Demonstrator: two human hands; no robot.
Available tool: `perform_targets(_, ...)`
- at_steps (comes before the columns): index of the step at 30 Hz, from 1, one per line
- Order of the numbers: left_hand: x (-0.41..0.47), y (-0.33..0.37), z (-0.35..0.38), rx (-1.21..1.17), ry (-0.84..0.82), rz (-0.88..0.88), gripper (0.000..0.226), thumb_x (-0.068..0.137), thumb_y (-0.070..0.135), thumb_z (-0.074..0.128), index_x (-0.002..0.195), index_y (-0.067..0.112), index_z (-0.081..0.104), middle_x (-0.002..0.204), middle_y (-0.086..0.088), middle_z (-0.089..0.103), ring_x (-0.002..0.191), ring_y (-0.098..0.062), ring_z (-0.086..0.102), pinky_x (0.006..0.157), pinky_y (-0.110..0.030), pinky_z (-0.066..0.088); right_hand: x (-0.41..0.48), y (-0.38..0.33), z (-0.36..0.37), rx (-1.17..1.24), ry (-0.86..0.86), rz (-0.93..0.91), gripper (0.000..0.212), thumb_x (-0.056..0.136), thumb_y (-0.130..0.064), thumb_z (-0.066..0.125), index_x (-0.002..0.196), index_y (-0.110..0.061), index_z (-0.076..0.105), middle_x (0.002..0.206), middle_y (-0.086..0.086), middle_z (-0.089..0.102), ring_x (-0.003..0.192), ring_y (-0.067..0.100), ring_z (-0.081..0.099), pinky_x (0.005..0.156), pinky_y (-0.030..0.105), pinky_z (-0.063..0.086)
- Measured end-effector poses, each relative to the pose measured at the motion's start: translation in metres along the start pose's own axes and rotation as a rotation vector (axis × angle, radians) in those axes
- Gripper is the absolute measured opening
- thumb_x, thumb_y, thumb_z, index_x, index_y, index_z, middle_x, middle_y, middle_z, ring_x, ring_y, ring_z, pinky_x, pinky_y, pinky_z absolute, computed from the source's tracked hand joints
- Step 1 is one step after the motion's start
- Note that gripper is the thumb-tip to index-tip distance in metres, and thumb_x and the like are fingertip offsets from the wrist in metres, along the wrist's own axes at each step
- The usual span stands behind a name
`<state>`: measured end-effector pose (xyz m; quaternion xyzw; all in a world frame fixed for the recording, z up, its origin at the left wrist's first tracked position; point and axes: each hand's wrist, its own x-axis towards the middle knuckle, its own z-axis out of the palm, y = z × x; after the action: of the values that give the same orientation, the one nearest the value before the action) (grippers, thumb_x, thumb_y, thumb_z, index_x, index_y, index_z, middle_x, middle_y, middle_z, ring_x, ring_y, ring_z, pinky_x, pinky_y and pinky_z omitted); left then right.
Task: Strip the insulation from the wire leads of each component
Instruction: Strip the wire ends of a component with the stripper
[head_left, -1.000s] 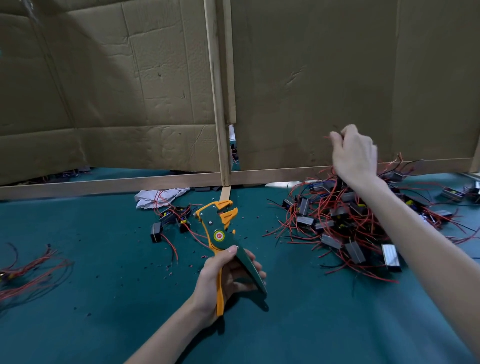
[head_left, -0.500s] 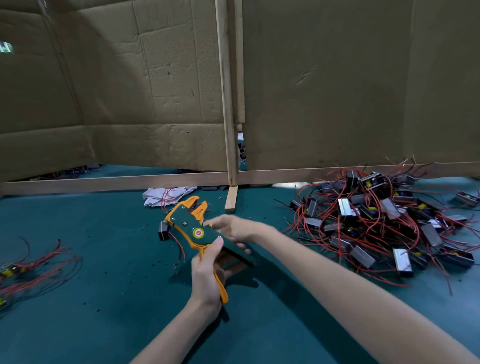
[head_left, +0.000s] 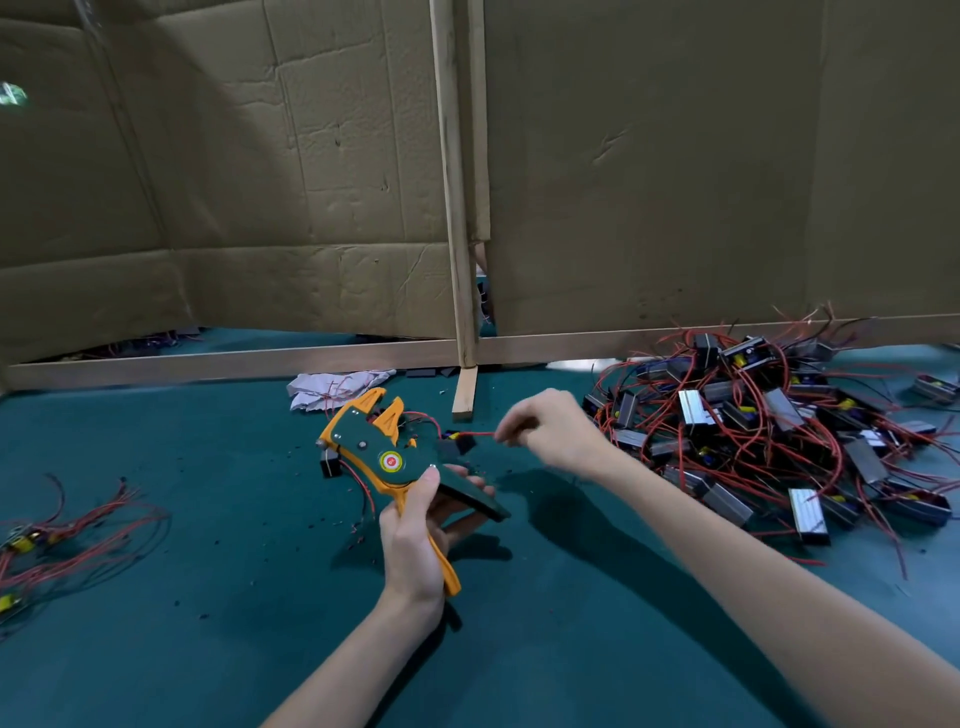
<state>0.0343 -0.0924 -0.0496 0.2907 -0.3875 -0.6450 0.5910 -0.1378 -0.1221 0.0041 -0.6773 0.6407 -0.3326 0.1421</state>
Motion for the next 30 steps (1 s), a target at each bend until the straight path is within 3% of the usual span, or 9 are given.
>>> perform_targets(4,0.001,-0.001,-0.001,0.021,-0.006,0.000,0.028,0.079,0.029,0.060,0.080,0.002,0.068,0.083,-0.024,0.068,0.079,-0.038,0.067,0.073,-0.047,0.055,-0.032,0.013,-0.034,-0.075,-0.110,0.051,0.045,0.070,0.019,0.044,0.080,-0.009,0.078,0.080,0.010,0.075,0.077,0.015,0.070,0.080,0.028,0.057)
perform_targets(7,0.001,-0.002,-0.003,0.036,-0.037,0.007,0.028,0.082,0.028,0.059,0.082,0.001,0.067,0.085,-0.024,0.067,0.081,-0.039,0.068,0.072,-0.047,0.056,-0.050,0.015,-0.045,-0.374,-0.273,0.112,0.037,0.074,0.011,0.047,0.081,-0.011,0.075,0.090,0.008,0.073,0.088,0.023,0.066,0.080,0.034,0.055)
perform_targets(9,0.001,-0.001,-0.003,0.039,-0.049,0.012,0.029,0.082,0.028,0.060,0.085,0.000,0.066,0.086,-0.024,0.068,0.081,-0.039,0.068,0.071,-0.046,0.057,-0.058,0.010,-0.035,-0.693,-0.288,0.107,0.027,0.078,0.001,0.051,0.094,-0.010,0.069,0.105,0.010,0.065,0.103,0.027,0.057,0.090,0.038,0.049)
perform_targets(11,0.001,-0.001,-0.003,0.027,-0.051,0.008,0.030,0.083,0.029,0.057,0.084,0.000,0.066,0.084,-0.023,0.068,0.080,-0.037,0.068,0.070,-0.044,0.057,-0.063,0.004,-0.015,-0.861,-0.210,0.060,0.030,0.082,-0.010,0.052,0.112,-0.009,0.058,0.117,0.012,0.053,0.115,0.030,0.046,0.099,0.043,0.035)
perform_targets(15,0.003,-0.002,-0.002,0.011,-0.040,-0.006,0.037,0.095,0.022,0.042,0.077,0.005,0.069,0.082,-0.022,0.068,0.080,-0.036,0.067,0.068,-0.042,0.057,-0.057,-0.005,0.021,-0.478,-0.080,0.011,0.026,0.096,-0.023,0.043,0.117,-0.009,0.046,0.121,0.012,0.052,0.115,0.032,0.047,0.094,0.040,0.037)
perform_targets(17,0.003,-0.002,-0.002,-0.002,-0.049,-0.014,0.036,0.095,0.022,0.043,0.078,0.004,0.069,0.083,-0.022,0.068,0.080,-0.036,0.067,0.067,-0.041,0.057,-0.052,-0.003,0.032,-0.331,-0.110,0.004,0.030,0.101,-0.026,0.040,0.122,-0.007,0.050,0.122,0.013,0.056,0.115,0.032,0.049,0.096,0.041,0.039)
perform_targets(20,0.003,-0.001,-0.001,0.018,-0.074,-0.023,0.032,0.085,0.028,0.051,0.082,0.000,0.067,0.085,-0.024,0.067,0.080,-0.035,0.067,0.068,-0.041,0.057,-0.053,0.000,0.039,-0.174,-0.074,-0.035,0.024,0.101,-0.023,0.045,0.109,-0.009,0.062,0.111,0.011,0.067,0.106,0.030,0.057,0.089,0.039,0.043)
perform_targets(26,0.002,-0.002,-0.003,0.056,-0.089,-0.044,0.039,0.080,0.033,0.052,0.088,-0.004,0.063,0.088,-0.027,0.067,0.081,-0.039,0.067,0.071,-0.044,0.057,-0.054,0.003,0.038,-0.029,0.004,0.021,0.019,0.095,-0.018,0.058,0.099,-0.008,0.073,0.102,0.007,0.073,0.096,0.021,0.062,0.084,0.025,0.041)
perform_targets(30,0.000,0.000,-0.001,0.065,-0.124,-0.069,0.033,0.079,0.030,0.059,0.085,-0.002,0.064,0.087,-0.026,0.067,0.083,-0.040,0.067,0.069,-0.043,0.058,-0.056,0.008,0.031,0.046,0.029,0.090,0.016,0.094,-0.015,0.057,0.093,-0.008,0.071,0.088,0.002,0.072,0.077,0.011,0.055,0.064,0.007,0.034)
